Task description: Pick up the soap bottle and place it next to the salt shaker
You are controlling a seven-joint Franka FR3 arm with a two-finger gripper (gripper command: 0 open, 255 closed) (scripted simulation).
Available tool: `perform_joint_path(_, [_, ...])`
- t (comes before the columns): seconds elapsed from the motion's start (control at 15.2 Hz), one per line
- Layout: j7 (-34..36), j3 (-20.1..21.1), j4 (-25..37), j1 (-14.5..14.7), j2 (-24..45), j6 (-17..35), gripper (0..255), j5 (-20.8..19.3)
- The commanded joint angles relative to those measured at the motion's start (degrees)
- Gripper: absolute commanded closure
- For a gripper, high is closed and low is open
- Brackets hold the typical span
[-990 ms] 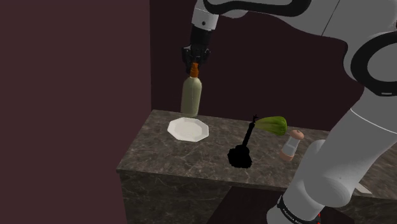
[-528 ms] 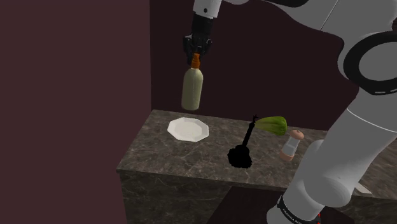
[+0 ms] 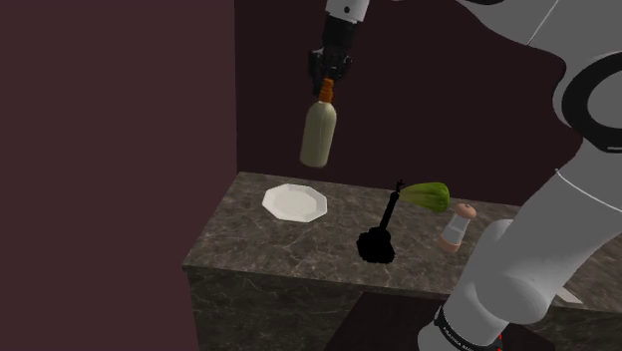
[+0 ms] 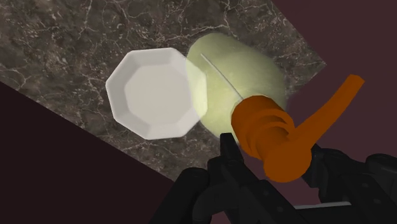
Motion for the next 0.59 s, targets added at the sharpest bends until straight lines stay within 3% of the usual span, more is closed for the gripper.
perform_joint_path(0.0, [-2.2,-1.3,-3.7,-0.8,-3.6,0.1,255,0.0])
perform_joint_path(0.53, [-10.5,-7.0,-13.3,-3.7,-14.6,-1.2,255,-1.6])
